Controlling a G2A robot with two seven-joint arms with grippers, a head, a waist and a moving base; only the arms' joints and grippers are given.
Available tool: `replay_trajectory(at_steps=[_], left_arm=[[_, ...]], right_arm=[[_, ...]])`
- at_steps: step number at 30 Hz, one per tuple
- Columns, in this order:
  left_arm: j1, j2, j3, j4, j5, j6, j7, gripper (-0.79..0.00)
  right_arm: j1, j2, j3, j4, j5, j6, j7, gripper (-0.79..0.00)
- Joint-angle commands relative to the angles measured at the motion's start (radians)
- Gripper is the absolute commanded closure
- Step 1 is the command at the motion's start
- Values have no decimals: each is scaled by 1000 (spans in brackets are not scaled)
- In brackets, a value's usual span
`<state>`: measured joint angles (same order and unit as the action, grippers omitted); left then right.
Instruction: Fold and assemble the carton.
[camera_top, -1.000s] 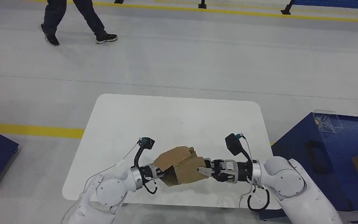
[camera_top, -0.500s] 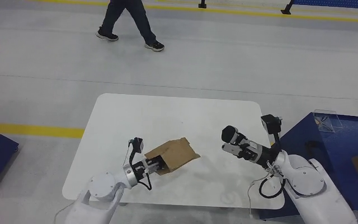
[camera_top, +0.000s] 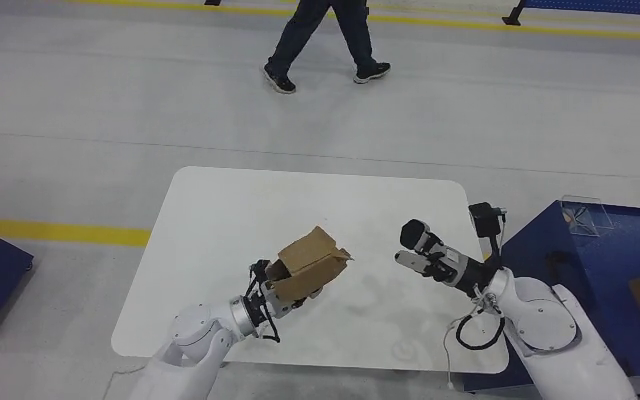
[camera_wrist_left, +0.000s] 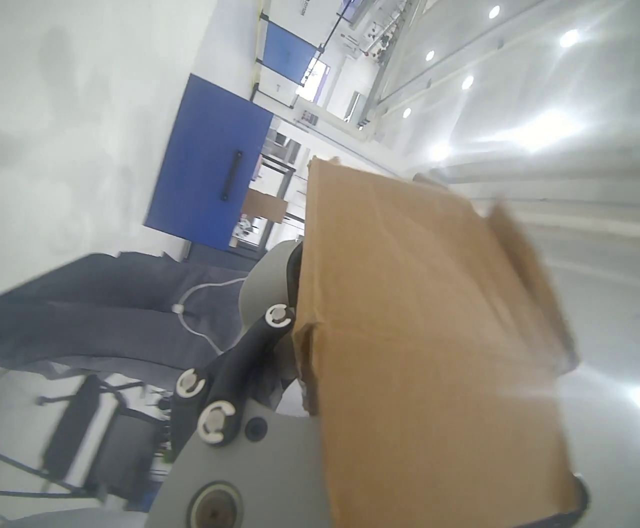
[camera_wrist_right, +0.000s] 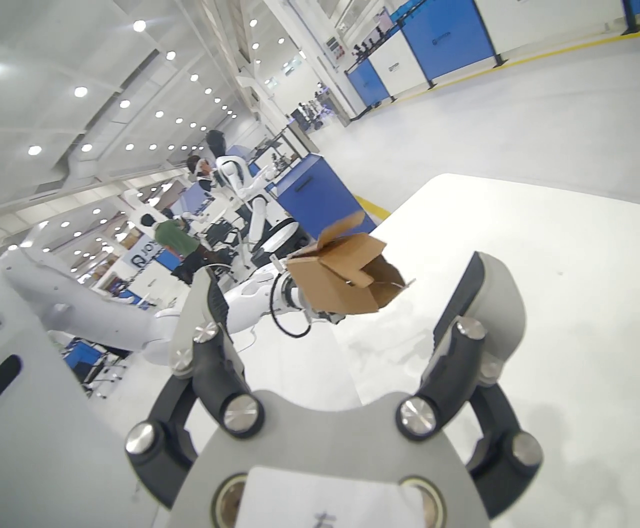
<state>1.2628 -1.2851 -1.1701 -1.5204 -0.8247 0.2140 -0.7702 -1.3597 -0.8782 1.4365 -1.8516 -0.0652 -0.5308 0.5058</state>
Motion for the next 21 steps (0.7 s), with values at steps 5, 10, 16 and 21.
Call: replay_trajectory(at_steps=[5, 10, 16, 21], left_arm=[[8, 0, 44, -11, 45, -144, -39, 0], [23, 4, 68, -34, 183, -240, -45, 0], [34, 4, 80, -45, 255, -287, 11, 0], [24, 3, 75, -34, 244, -262, 54, 0]], right_arm=[[21, -13, -40, 17, -164, 113, -92, -785], [59, -26, -99, 69, -252, 158, -126, -785], [99, -42, -168, 118, -271, 160, -121, -785], [116, -49, -203, 136, -307, 156, -85, -785]])
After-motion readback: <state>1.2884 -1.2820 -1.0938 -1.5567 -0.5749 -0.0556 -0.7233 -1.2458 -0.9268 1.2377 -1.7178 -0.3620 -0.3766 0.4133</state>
